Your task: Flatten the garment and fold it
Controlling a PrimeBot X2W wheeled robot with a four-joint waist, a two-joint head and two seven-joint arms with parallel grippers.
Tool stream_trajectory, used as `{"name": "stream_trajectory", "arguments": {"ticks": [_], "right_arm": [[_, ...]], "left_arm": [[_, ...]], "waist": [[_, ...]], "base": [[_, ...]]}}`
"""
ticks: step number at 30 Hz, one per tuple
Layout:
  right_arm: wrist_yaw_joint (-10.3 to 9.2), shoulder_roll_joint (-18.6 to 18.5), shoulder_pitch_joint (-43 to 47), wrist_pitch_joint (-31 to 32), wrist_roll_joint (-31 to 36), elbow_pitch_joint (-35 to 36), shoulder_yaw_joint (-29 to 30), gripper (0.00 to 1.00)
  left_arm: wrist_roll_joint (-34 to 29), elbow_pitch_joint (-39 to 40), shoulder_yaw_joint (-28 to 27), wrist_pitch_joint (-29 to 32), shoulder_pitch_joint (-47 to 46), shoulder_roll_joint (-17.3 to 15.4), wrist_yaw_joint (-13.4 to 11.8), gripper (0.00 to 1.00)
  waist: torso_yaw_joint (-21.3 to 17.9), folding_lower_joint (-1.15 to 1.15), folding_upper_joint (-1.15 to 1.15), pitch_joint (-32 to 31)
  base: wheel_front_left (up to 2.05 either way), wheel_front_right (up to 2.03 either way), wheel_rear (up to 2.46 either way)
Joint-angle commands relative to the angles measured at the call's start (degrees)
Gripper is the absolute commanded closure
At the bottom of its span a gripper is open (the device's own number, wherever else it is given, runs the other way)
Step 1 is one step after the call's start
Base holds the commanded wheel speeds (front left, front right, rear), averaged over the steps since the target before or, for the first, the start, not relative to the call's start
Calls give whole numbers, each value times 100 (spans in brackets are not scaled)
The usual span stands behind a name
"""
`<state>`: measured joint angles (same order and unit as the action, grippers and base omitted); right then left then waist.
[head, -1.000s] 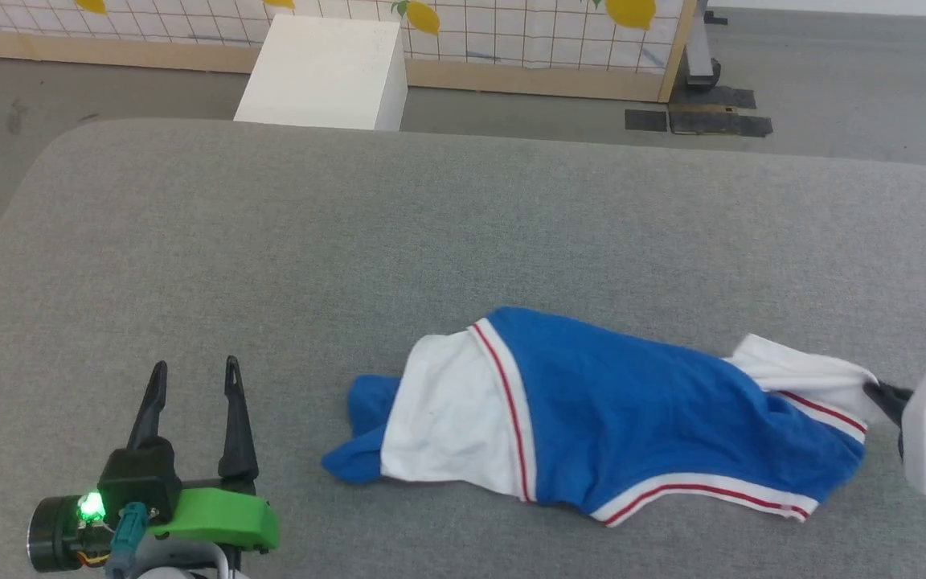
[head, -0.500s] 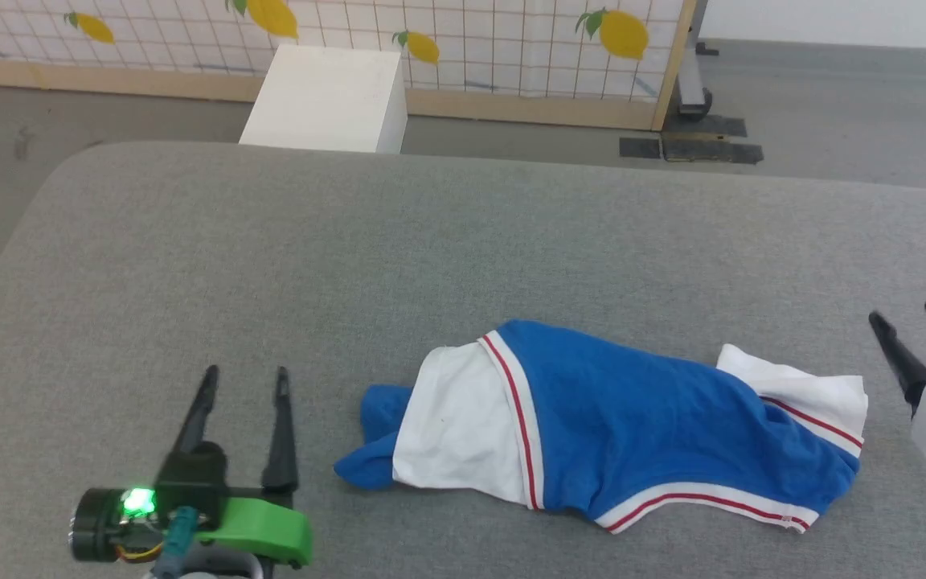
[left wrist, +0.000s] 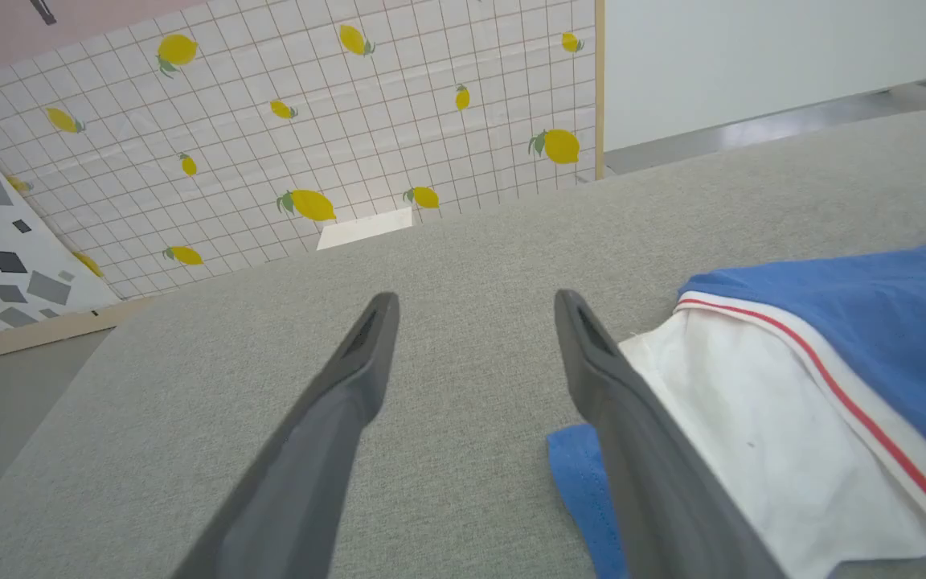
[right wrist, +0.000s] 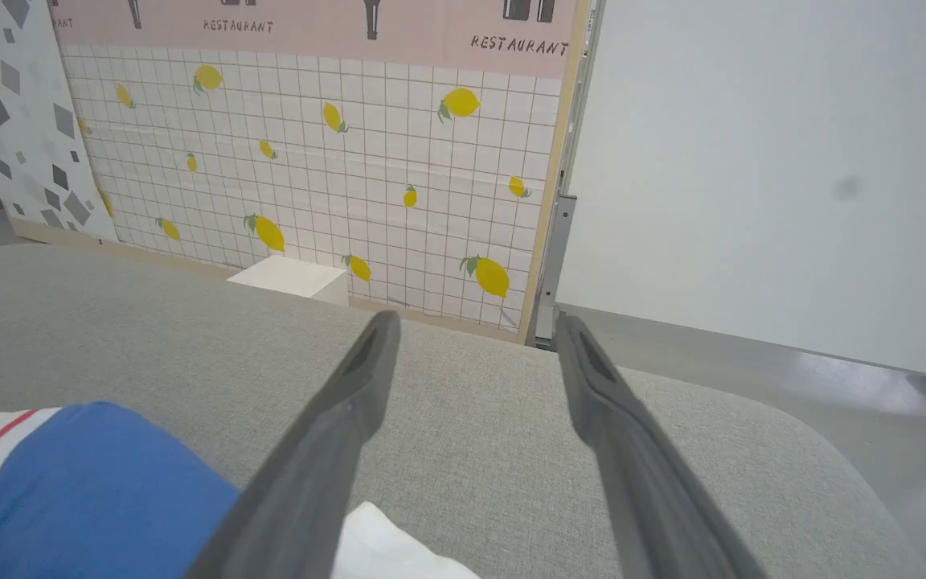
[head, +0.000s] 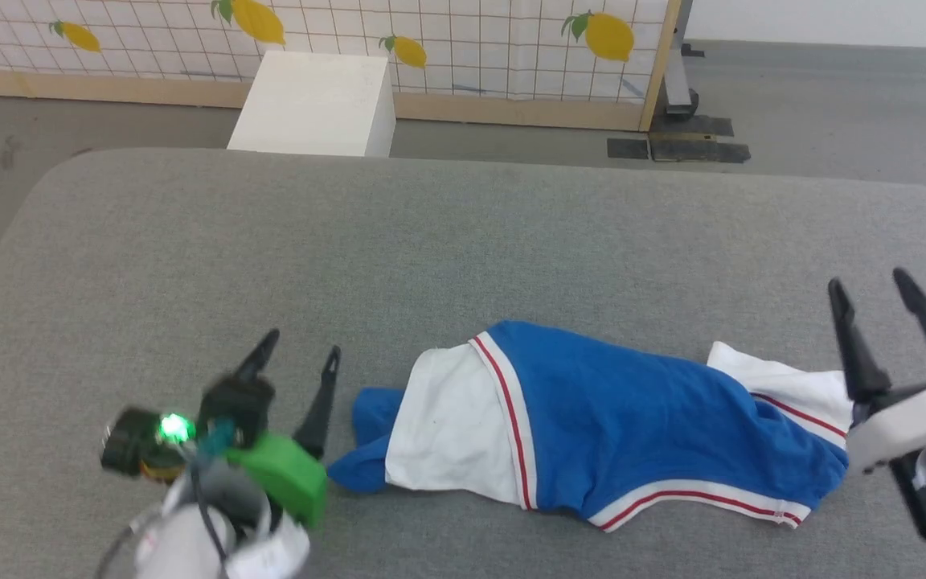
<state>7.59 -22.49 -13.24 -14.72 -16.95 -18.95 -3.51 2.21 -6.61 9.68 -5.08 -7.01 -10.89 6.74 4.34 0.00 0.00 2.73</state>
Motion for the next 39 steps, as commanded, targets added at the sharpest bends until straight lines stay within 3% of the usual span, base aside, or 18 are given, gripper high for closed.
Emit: {"name": "stream_trajectory", "arguments": {"ticks": [1, 9, 17, 24, 33, 34, 35, 36, 39], "right_arm": [[-10, 149, 142, 0, 213, 220, 128, 0], [-10, 789, 589, 275, 883, 1166, 553, 0], [-10, 993, 555, 353, 1063, 1346, 548, 0], [-10, 1070, 451, 297, 1086, 1261, 570, 0], [-10, 1105, 275, 205, 1105, 1125, 551, 0], [-10, 1109, 256, 194, 1108, 1113, 551, 0], [-10, 1113, 243, 184, 1108, 1105, 552, 0], [-10, 1116, 232, 174, 1110, 1091, 552, 0], [-10, 1114, 218, 150, 1116, 1062, 555, 0]], "left_arm": [[236, -61, 121, 425, -275, -211, 52, 0], [2597, 156, 2051, 2758, -1624, -1615, 73, 0], [4283, 268, 3884, 4298, -2975, -2358, 74, 0], [5169, 64, 4924, 4840, -3544, -2646, 74, 0], [5446, -477, 5775, 4608, -3856, -2723, 74, 0], [5446, -492, 5890, 4559, -3901, -2725, 74, 7], [5455, -520, 5948, 4498, -3935, -2730, 74, 74], [5474, -546, 6019, 4452, -3974, -2737, 74, 100], [5413, -585, 6101, 4153, -4198, -2806, 74, 100]], "waist": [[-22, 0, 0, 35], [-159, 0, 0, 227], [-424, 0, 0, 448], [-640, 0, 0, 576], [-802, 0, 0, 743], [-807, 0, 0, 758], [-809, 0, 0, 770], [-811, 0, 0, 779], [-796, 0, 0, 789]], "base": [[0, 0, 0], [0, 0, 0], [0, 0, 0], [0, 0, 0], [0, 0, 0], [0, 0, 0], [0, 0, 0], [0, 0, 0], [0, 0, 0]]}}
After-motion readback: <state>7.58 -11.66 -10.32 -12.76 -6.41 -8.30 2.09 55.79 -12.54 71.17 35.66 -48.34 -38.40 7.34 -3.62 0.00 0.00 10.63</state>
